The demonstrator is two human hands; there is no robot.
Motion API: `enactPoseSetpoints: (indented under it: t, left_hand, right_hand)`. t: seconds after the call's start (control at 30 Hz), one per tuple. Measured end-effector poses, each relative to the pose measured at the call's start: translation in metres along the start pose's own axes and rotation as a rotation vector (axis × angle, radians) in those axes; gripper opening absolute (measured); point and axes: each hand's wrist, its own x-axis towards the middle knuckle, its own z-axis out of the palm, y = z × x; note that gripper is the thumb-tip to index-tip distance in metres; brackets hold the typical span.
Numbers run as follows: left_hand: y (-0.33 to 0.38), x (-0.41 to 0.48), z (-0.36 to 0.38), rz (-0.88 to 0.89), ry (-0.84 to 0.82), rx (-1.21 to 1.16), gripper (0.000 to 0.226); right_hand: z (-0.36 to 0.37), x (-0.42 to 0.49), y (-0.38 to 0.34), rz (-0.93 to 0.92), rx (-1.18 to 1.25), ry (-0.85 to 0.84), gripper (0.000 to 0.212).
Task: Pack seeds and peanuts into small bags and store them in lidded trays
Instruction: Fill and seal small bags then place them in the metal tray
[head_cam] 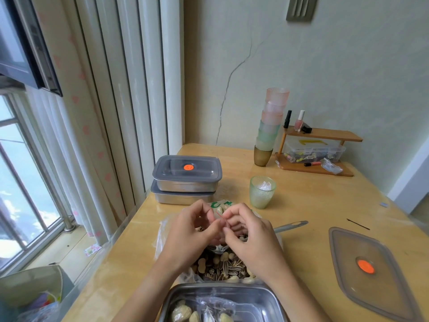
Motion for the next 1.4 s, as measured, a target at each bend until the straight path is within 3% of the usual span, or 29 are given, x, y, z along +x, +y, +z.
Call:
enactPoseSetpoints:
  t: [0.17, 0.3, 0.43, 0.5, 0.67, 0.8, 0.93, 1.03, 1.2, 1.4]
  left_hand:
    - [-0.006, 0.001, -0.001, 0.159, 0.006, 0.279, 0.021]
    - [-0.005, 0.0, -0.004, 0.32, -0.027, 0.405, 0.022]
    - [-0.011, 0.001, -0.008, 0.411, -0.196, 0.61, 0.076]
    - [-0.017, 0.003, -0.008, 0.404, -0.238, 0.678, 0.093]
    - [-0.024, 0.006, -0.012, 0.413, -0.233, 0.683, 0.059]
    - [-0.022, 0.006, -0.012, 0.386, -0.198, 0.644, 0.051]
    - [-0.025, 0.007, -0.012, 0.398, -0.177, 0.625, 0.042]
    - [-0.025, 0.007, -0.013, 0.387, -0.153, 0.609, 0.033]
    - [-0.028, 0.007, -0.015, 0.365, -0.15, 0.624, 0.038]
    - [-0.03, 0.01, -0.021, 0.368, -0.17, 0.661, 0.041]
  right_hand:
    - [0.003, 0.001, 0.007, 0.006, -0.207, 0.15, 0.022]
    - [0.003, 0.0, 0.007, 0.004, -0.165, 0.177, 0.014]
    - [0.0, 0.001, 0.005, 0.184, 0.05, 0.159, 0.021]
    - [-0.001, 0.002, 0.007, 0.258, 0.134, 0.113, 0.019]
    - [0.001, 0.002, 0.005, 0.259, 0.152, 0.081, 0.014]
    - [-0.003, 0.001, -0.002, 0.025, 0.016, 0.205, 0.011]
    - [-0.004, -0.002, -0.011, -0.154, -0.03, 0.056, 0.011]
    - [0.0, -0.004, -0.008, -0.087, -0.039, -0.015, 0.008]
    - [-0.002, -0.001, 0.002, -0.055, -0.032, -0.085, 0.005]
    - [-0.009, 0.001, 0.006, -0.086, -0.058, -0.209, 0.042]
